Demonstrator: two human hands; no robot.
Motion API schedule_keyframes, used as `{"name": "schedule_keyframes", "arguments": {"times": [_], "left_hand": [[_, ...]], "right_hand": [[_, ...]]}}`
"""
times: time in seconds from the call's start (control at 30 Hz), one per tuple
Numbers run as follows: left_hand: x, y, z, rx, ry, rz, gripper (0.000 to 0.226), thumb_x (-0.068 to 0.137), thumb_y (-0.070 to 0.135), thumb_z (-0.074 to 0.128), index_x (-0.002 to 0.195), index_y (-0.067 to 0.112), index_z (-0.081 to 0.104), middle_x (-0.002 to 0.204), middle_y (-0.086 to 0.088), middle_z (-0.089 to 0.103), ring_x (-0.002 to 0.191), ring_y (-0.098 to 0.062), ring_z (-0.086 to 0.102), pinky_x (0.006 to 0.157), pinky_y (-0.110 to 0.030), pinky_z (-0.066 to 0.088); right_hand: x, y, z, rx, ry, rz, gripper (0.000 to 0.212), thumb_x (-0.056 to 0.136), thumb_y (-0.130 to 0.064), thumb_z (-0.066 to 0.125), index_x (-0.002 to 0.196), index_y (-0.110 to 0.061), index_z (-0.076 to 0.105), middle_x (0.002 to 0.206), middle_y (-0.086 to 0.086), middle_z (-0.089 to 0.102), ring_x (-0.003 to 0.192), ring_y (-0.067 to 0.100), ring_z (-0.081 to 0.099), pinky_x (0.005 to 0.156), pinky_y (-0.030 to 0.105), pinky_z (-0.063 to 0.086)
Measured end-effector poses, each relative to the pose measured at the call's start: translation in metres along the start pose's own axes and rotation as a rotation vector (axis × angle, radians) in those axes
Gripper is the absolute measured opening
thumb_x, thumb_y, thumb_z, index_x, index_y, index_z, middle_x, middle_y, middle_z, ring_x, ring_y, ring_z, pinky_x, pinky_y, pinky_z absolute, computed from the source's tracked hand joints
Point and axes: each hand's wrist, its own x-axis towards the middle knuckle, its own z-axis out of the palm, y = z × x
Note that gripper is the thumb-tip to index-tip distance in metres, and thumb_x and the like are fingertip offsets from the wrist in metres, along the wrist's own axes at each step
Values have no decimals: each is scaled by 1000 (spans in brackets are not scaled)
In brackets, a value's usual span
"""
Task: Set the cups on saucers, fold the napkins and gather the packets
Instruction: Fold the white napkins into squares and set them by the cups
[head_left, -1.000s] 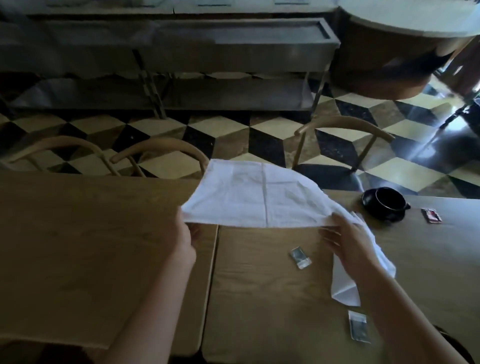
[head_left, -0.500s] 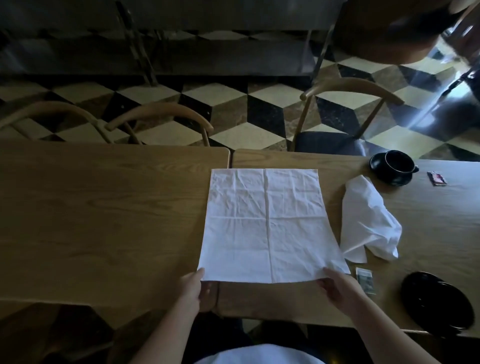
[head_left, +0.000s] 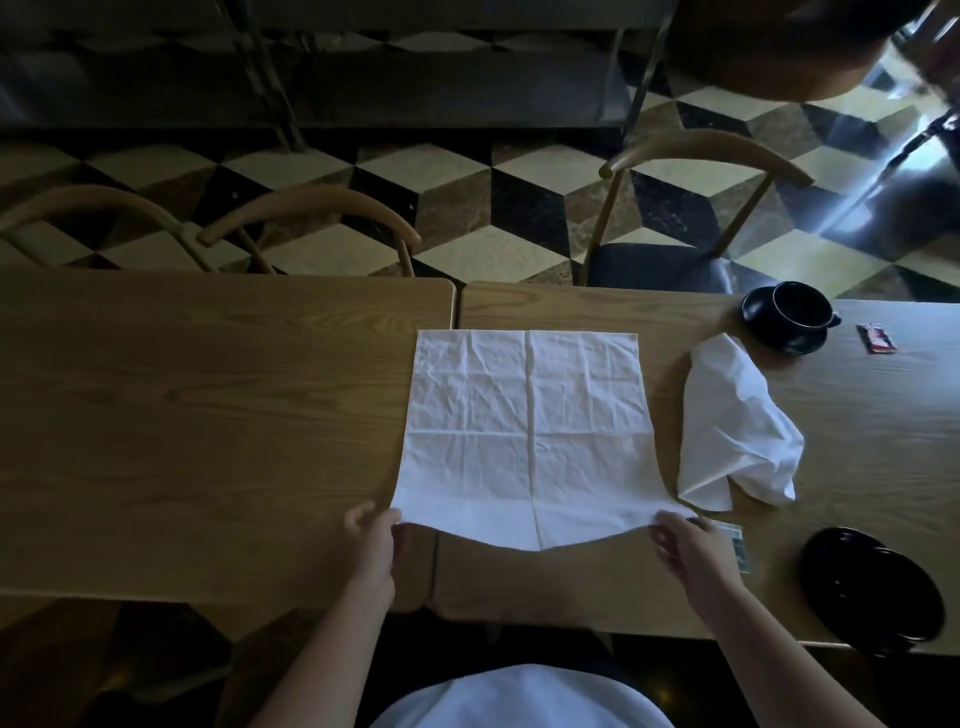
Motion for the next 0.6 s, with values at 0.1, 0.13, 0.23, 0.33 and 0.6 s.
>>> {"name": "schedule_keyframes", "arguments": {"times": [0.1, 0.13, 0.23, 0.33, 0.6], "left_hand": [[-4, 30, 16, -14, -51, 102, 24, 84, 8, 69, 106, 18, 66, 101, -10, 68, 92, -29, 68, 74, -40, 55], [-5, 42, 22, -48, -79, 120, 15, 85, 7, 70, 98, 14, 69, 98, -13, 70, 89, -28, 70, 74, -38, 56], [-6, 79, 39, -137, -237, 181, 8, 88, 2, 68, 96, 0, 66, 94, -23, 73, 78, -24, 76, 66, -30, 61], [2, 115, 58, -132, -374, 211, 15, 87, 2, 70, 101, -4, 67, 93, -20, 76, 86, -25, 76, 75, -31, 62], [64, 182, 120, 335, -67, 398, 10, 84, 24, 76, 83, 20, 67, 72, 3, 66, 61, -10, 58, 54, -24, 44]], "right_hand": [[-3, -35, 5, 14, 19, -164, 36, 84, -5, 76, 115, -12, 59, 72, 9, 69, 59, 15, 62, 53, 25, 50], [-4, -48, 6, 22, 34, -207, 45, 84, -5, 77, 121, -19, 56, 78, 12, 72, 67, 18, 66, 60, 29, 55], [3, -86, 8, -8, -33, -269, 27, 87, -9, 75, 114, -8, 67, 91, 16, 76, 82, 21, 75, 73, 29, 61], [22, -124, 11, -54, -122, -312, 18, 91, -9, 71, 107, -2, 70, 98, 16, 77, 91, 21, 76, 71, 22, 61], [92, -207, 44, -746, -55, -543, 14, 88, -37, 73, 80, -26, 74, 66, -10, 67, 67, 13, 62, 59, 28, 44]]}}
